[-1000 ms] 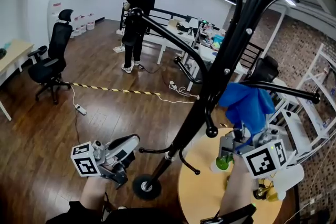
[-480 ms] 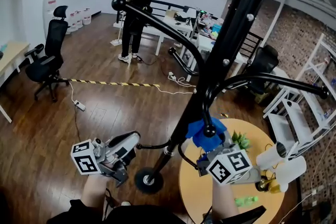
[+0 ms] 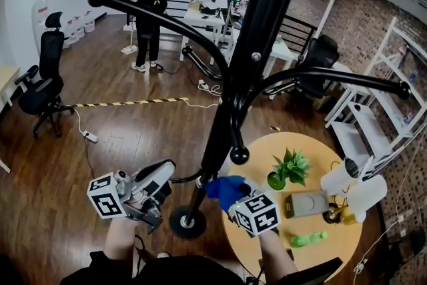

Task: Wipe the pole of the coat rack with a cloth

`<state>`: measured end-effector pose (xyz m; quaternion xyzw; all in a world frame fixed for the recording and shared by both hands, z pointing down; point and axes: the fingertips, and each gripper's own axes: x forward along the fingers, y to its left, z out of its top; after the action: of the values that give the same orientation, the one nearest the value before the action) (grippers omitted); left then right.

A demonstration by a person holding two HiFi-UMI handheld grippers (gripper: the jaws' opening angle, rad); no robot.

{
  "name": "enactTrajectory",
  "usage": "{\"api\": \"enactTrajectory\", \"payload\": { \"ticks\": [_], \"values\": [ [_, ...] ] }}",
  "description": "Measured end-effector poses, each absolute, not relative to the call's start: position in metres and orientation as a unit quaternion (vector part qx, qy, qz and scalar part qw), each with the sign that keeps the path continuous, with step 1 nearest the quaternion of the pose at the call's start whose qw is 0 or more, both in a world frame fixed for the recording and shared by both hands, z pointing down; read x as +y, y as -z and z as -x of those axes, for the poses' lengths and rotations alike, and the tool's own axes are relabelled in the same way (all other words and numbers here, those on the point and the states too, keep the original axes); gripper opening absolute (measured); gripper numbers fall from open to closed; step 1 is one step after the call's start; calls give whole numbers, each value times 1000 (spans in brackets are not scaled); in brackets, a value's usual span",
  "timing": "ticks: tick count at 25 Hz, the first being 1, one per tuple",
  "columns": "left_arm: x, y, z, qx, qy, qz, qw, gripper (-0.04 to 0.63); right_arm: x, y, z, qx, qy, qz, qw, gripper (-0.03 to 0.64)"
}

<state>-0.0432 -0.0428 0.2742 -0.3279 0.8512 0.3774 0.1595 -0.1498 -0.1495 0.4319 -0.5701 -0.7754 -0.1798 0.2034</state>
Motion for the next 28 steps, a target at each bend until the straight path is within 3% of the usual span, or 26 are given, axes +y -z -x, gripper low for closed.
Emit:
{"api": "enactTrajectory", "payload": {
  "ticks": [8, 17, 23, 28],
  "values": [
    [-53, -275, 58, 845, -379, 346, 151, 3, -191, -414, 143, -782, 150, 569, 207, 21],
    [-50, -276, 47, 855, -371, 329, 153, 3, -150, -428, 151, -781, 122, 585, 180, 21],
    [-36, -273, 33, 866, -364, 304, 160, 3, -138, -383, 147, -785, 59, 605, 123, 21],
    [-29, -275, 28, 869, -361, 293, 168, 3, -128, -267, 132, -762, -28, 647, -2, 21]
  ]
}}
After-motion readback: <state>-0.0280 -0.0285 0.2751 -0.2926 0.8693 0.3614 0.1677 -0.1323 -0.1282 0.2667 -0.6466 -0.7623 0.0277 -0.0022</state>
